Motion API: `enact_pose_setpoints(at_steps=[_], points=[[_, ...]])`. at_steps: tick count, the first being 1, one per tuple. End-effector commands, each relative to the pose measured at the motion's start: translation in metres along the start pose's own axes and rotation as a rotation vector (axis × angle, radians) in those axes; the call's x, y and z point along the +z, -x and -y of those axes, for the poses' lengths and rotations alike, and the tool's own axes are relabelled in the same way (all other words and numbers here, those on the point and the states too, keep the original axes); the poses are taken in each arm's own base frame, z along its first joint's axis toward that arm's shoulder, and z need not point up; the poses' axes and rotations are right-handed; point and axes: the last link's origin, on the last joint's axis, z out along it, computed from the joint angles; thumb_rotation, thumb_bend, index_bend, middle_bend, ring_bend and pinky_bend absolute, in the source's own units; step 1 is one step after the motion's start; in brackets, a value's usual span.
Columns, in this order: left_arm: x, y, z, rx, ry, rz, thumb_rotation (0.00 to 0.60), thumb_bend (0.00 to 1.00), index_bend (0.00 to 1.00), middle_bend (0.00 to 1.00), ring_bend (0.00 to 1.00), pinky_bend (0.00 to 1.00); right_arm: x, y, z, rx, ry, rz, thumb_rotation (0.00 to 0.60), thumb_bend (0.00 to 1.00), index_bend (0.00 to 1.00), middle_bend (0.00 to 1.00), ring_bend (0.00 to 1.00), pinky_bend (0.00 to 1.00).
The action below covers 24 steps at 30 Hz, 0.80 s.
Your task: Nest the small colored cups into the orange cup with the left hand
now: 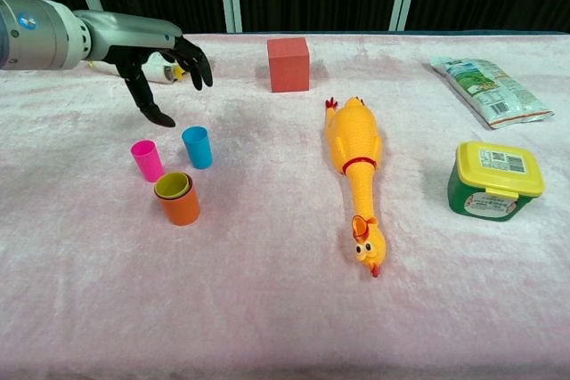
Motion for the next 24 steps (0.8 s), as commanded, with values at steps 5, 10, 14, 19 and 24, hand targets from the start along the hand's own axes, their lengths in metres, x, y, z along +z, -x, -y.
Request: enact_pose_setpoints(at_steps=[5, 10, 14, 19, 24], points=[[0.014, 0.012, -0.001, -0.010, -0.007, 0.032, 0.600, 0.21, 0.30, 0.24, 0.10, 0.08, 0.000, 0.000, 0.000, 0.000, 0.001, 0.001, 0.600, 0.17, 0.11, 0.12, 0.25, 0.26], [0.018, 0.017, -0.003, -0.007, -0.005, 0.043, 0.600, 0.21, 0.33, 0.24, 0.10, 0.08, 0.000, 0.000, 0.000, 0.000, 0.002, 0.000, 0.600, 0.17, 0.11, 0.12, 0.25, 0.26], [0.020, 0.023, -0.005, 0.000, -0.001, 0.054, 0.600, 0.24, 0.36, 0.25, 0.10, 0.09, 0.000, 0.000, 0.000, 0.000, 0.000, 0.002, 0.600, 0.17, 0.11, 0.12, 0.25, 0.26], [0.023, 0.027, -0.005, 0.010, -0.005, 0.057, 0.600, 0.30, 0.39, 0.26, 0.10, 0.09, 0.000, 0.000, 0.000, 0.003, 0.002, 0.003, 0.600, 0.17, 0.11, 0.12, 0.25, 0.26], [0.024, 0.029, -0.003, 0.018, -0.018, 0.055, 0.600, 0.32, 0.42, 0.26, 0.10, 0.09, 0.000, 0.000, 0.000, 0.007, 0.003, 0.005, 0.600, 0.17, 0.11, 0.12, 0.25, 0.26]])
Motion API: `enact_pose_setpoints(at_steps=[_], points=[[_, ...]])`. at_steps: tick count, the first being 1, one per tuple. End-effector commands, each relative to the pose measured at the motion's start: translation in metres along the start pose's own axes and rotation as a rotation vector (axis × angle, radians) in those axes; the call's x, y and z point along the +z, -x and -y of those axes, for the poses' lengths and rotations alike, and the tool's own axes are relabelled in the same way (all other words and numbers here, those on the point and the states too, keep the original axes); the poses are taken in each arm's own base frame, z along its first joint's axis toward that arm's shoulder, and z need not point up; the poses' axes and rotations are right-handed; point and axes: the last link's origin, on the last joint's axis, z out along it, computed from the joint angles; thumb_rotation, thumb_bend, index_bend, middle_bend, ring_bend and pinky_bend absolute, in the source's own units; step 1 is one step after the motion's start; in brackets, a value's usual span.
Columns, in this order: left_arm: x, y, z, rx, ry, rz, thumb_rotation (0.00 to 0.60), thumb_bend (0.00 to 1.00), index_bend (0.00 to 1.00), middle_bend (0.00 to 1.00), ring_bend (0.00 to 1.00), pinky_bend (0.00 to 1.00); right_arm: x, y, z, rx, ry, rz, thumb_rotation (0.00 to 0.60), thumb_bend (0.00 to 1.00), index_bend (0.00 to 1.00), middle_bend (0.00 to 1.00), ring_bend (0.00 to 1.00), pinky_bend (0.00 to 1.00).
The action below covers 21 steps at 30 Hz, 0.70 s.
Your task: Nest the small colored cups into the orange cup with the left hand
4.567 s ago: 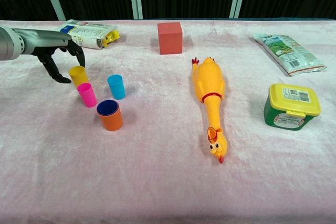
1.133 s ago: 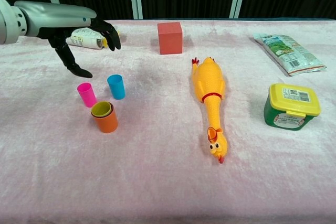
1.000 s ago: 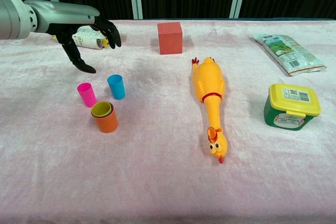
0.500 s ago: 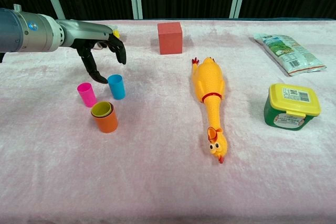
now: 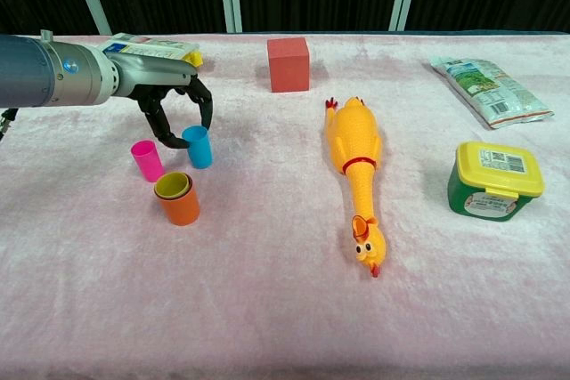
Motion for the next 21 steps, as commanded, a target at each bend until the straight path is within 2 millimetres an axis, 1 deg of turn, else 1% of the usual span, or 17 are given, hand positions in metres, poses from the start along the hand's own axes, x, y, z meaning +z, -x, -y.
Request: enact_pose_setpoints(at_steps=[1, 10, 15, 19, 20, 21], points=[[0.001, 0.001, 0.000, 0.000, -0.004, 0.000, 0.600, 0.32, 0.42, 0.26, 0.11, 0.09, 0.000, 0.000, 0.000, 0.000, 0.000, 0.001, 0.600, 0.17, 0.11, 0.12, 0.25, 0.26], [0.000, 0.001, 0.000, 0.003, -0.007, -0.003, 0.600, 0.34, 0.46, 0.28, 0.11, 0.09, 0.000, 0.000, 0.000, 0.000, 0.001, 0.002, 0.600, 0.17, 0.11, 0.12, 0.25, 0.26], [-0.008, -0.007, -0.001, -0.012, 0.003, -0.032, 0.600, 0.35, 0.46, 0.28, 0.11, 0.09, 0.000, 0.000, 0.000, 0.000, 0.000, 0.002, 0.600, 0.17, 0.11, 0.12, 0.25, 0.26], [-0.029, -0.022, -0.010, -0.021, 0.052, -0.086, 0.600, 0.35, 0.46, 0.27, 0.11, 0.09, 0.000, 0.000, 0.000, 0.000, 0.001, 0.002, 0.600, 0.17, 0.11, 0.12, 0.25, 0.26], [-0.044, -0.029, -0.020, -0.002, 0.101, -0.115, 0.600, 0.35, 0.46, 0.27, 0.11, 0.09, 0.000, 0.001, 0.000, -0.001, 0.000, 0.004, 0.600, 0.17, 0.11, 0.12, 0.25, 0.26], [-0.054, -0.029, -0.022, 0.007, 0.120, -0.122, 0.600, 0.35, 0.46, 0.27, 0.11, 0.09, 0.000, 0.001, 0.000, -0.002, 0.000, 0.005, 0.600, 0.17, 0.11, 0.12, 0.25, 0.26]])
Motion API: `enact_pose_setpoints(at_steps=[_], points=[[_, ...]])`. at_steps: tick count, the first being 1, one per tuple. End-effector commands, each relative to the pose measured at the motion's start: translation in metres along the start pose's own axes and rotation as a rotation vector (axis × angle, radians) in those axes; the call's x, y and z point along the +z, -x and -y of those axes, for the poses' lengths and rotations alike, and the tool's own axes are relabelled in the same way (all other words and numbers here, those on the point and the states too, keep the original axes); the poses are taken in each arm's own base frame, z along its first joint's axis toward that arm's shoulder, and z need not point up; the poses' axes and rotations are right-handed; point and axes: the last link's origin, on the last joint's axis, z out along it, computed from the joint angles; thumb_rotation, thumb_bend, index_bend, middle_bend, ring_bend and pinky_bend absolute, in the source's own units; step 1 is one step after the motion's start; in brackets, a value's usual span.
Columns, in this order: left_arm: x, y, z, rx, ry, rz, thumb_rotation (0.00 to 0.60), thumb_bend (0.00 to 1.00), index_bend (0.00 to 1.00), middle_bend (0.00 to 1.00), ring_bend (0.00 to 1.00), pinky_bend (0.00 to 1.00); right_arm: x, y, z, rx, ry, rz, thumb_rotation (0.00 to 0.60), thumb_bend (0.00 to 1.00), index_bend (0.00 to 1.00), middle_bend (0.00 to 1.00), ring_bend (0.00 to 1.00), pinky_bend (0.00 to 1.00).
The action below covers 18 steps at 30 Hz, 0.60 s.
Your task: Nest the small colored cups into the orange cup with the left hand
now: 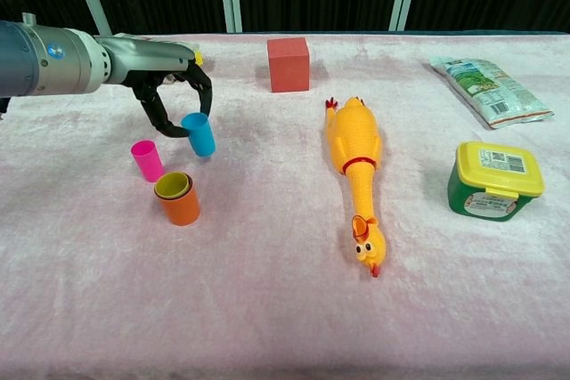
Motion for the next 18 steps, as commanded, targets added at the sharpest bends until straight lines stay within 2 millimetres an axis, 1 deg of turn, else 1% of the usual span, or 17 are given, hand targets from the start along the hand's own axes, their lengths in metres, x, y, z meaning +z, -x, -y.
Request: enact_pose_setpoints(at_steps=[1, 4, 6, 10, 13, 18], points=[[-0.042, -0.017, -0.017, 0.033, 0.097, -0.067, 0.600, 0.35, 0.46, 0.28, 0.11, 0.09, 0.000, 0.000, 0.001, -0.003, 0.000, 0.001, 0.600, 0.17, 0.11, 0.12, 0.25, 0.26], [-0.061, -0.013, -0.017, 0.082, 0.111, -0.050, 0.600, 0.35, 0.46, 0.28, 0.11, 0.09, 0.000, 0.000, 0.001, -0.004, 0.000, -0.003, 0.600, 0.17, 0.11, 0.12, 0.25, 0.26], [-0.071, -0.010, -0.017, 0.108, 0.110, -0.034, 0.600, 0.35, 0.46, 0.28, 0.11, 0.09, 0.000, 0.000, 0.000, -0.004, 0.001, -0.002, 0.600, 0.17, 0.11, 0.12, 0.25, 0.26], [-0.085, -0.010, -0.018, 0.103, 0.111, -0.031, 0.600, 0.35, 0.46, 0.28, 0.11, 0.09, 0.000, 0.000, 0.001, -0.007, -0.001, -0.005, 0.600, 0.17, 0.11, 0.12, 0.25, 0.26], [-0.090, -0.007, -0.015, 0.107, 0.108, -0.021, 0.600, 0.35, 0.46, 0.28, 0.11, 0.09, 0.000, 0.000, 0.000, -0.007, 0.000, -0.004, 0.600, 0.17, 0.11, 0.12, 0.25, 0.26], [-0.091, -0.003, -0.012, 0.116, 0.100, -0.006, 0.600, 0.35, 0.46, 0.27, 0.11, 0.09, 0.000, 0.000, 0.000, -0.008, 0.000, -0.006, 0.600, 0.17, 0.11, 0.12, 0.25, 0.26]])
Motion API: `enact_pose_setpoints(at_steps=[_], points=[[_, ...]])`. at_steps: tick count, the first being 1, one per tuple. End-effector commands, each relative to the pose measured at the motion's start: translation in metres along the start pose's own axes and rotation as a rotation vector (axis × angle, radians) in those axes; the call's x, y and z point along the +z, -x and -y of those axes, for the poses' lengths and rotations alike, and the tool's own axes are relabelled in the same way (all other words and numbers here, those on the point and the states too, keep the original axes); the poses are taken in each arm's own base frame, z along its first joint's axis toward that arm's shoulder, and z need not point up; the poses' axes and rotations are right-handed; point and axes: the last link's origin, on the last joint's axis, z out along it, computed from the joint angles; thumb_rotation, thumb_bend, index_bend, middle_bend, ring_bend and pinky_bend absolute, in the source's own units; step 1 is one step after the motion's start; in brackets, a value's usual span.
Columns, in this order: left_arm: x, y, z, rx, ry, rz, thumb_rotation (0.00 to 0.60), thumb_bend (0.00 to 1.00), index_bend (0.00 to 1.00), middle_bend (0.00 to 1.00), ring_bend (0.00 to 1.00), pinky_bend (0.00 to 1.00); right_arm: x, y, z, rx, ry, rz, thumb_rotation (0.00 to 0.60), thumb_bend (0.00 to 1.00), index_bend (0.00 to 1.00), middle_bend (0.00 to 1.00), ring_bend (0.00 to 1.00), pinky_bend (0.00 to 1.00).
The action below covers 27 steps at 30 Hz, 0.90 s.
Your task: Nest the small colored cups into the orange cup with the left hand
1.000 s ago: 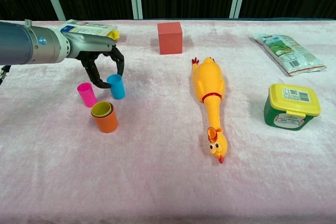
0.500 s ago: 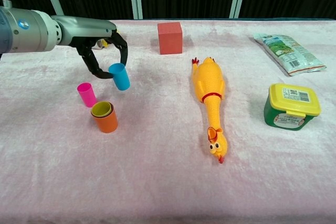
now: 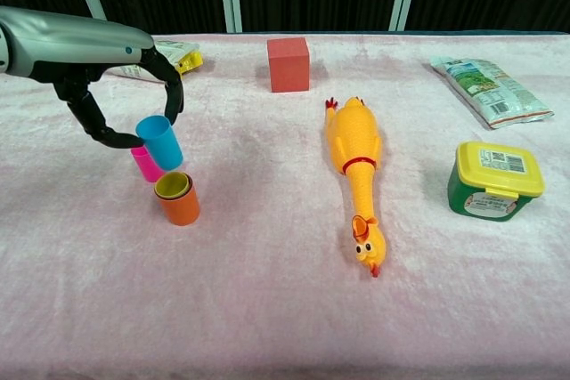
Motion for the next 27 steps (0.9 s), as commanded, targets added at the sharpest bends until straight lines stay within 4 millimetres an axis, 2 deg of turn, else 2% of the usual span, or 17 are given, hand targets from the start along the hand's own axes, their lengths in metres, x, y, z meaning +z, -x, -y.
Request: enact_pose_setpoints(at_steps=[1, 20, 22, 27], points=[[0.001, 0.003, 0.001, 0.003, -0.003, 0.008, 0.600, 0.35, 0.46, 0.27, 0.11, 0.09, 0.000, 0.000, 0.000, 0.000, 0.000, 0.000, 0.600, 0.17, 0.11, 0.12, 0.25, 0.26], [0.021, 0.025, -0.001, 0.008, 0.015, 0.076, 0.600, 0.35, 0.45, 0.27, 0.11, 0.09, 0.000, 0.000, -0.001, 0.003, 0.006, 0.001, 0.600, 0.18, 0.11, 0.12, 0.25, 0.26], [0.022, 0.026, -0.002, 0.011, 0.014, 0.079, 0.600, 0.33, 0.41, 0.26, 0.11, 0.09, 0.000, 0.000, -0.001, 0.003, 0.006, 0.001, 0.600, 0.17, 0.11, 0.12, 0.25, 0.26], [0.024, 0.029, -0.002, 0.029, 0.010, 0.101, 0.600, 0.21, 0.18, 0.22, 0.08, 0.06, 0.000, 0.000, -0.001, 0.004, 0.007, 0.003, 0.600, 0.17, 0.11, 0.12, 0.25, 0.26]])
